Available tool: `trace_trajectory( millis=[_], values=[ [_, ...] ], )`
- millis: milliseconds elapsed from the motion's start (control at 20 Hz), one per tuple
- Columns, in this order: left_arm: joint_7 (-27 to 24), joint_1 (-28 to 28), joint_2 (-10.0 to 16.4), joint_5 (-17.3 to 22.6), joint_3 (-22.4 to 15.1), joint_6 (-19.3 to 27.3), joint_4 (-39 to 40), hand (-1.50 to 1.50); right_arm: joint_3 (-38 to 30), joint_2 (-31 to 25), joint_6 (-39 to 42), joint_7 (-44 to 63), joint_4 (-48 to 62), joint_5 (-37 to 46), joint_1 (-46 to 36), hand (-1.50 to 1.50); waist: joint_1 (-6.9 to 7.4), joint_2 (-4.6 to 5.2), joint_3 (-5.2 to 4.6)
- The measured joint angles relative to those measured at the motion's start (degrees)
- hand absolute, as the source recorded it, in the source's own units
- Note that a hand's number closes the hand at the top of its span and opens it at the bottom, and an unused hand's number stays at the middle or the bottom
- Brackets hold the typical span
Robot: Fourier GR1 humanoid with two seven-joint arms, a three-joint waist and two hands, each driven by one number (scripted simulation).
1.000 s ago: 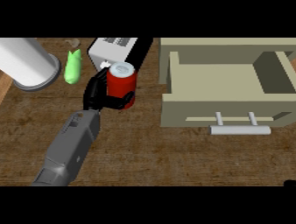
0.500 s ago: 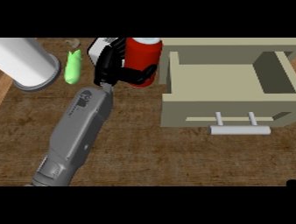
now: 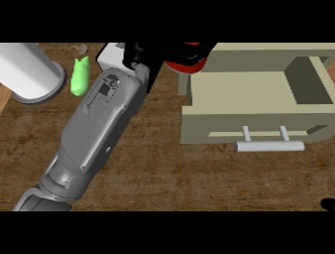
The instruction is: Pick up the can, place it into the drawer and close the drawer
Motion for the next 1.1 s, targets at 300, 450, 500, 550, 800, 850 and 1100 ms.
trace_trajectory(
  millis=[300, 450, 500, 550, 800, 850, 1100],
  values=[
    [4.89, -9.36, -0.16, 1.32, -2.15, 4.10, 3.92, 1.50, 0.60, -0.01, -0.40, 1.44, -1.24, 0.22, -0.54, -1.50, -0.55, 0.11, 0.01],
    [5.58, -15.10, -0.19, 2.41, -1.72, 5.26, 8.82, 1.50, 1.12, 0.20, -0.61, 0.81, -0.59, 0.83, -1.28, -1.50, -1.05, 0.33, 0.03],
    [5.43, -16.23, -0.20, 3.19, -2.02, 5.63, 10.27, 1.50, 0.90, -0.03, -0.52, 1.27, -0.99, 0.37, -1.34, -1.50, -1.22, 0.35, 0.04],
    [5.13, -17.43, -0.20, 3.49, -2.41, 5.88, 11.93, 1.50, 0.74, -0.22, -0.46, 1.24, -0.90, 0.28, -1.51, -1.50, -1.37, 0.39, 0.04],
    [4.67, -22.85, -0.22, 6.69, -5.26, 7.41, 18.38, 1.50, 1.29, -0.20, -0.41, 0.58, 0.04, 0.55, -2.43, -1.50, -2.10, 0.58, 0.06],
    [3.94, -23.45, -0.22, 7.17, -5.41, 7.19, 19.71, 1.50, 0.85, -0.62, -0.09, 0.53, 0.21, 0.07, -2.50, -1.50, -2.23, 0.62, 0.07],
    [3.30, -26.94, -0.23, 10.62, -8.94, 9.69, 24.35, 1.50, 1.10, -1.07, 0.01, 1.81, -0.55, -0.43, -3.09, -1.50, -3.34, 0.81, 0.10]
  ],
)
